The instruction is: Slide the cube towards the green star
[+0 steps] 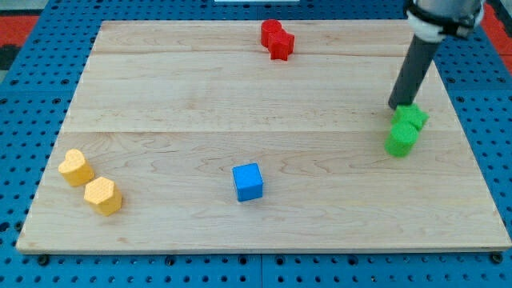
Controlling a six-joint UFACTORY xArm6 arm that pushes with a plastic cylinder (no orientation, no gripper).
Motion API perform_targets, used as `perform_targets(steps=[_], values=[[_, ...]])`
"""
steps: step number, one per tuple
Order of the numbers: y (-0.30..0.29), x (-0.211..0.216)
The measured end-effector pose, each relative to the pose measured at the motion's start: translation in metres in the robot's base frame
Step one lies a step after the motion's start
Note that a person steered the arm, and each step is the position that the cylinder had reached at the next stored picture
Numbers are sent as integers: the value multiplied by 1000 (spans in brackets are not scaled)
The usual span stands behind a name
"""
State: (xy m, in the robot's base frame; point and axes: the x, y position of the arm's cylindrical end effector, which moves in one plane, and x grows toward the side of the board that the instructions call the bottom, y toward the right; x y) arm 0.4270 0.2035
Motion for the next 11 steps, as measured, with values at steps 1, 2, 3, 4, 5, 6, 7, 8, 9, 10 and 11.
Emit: perform_targets(steps=[1, 2, 3, 4, 5, 6, 7, 8, 9, 10, 11], values=[[-9, 58], [-12, 69], [-58, 41], [-120, 7], [-188, 2], [-218, 21], [-230, 48], [-275, 68], [-288, 96], [-218, 114], [-126, 115]])
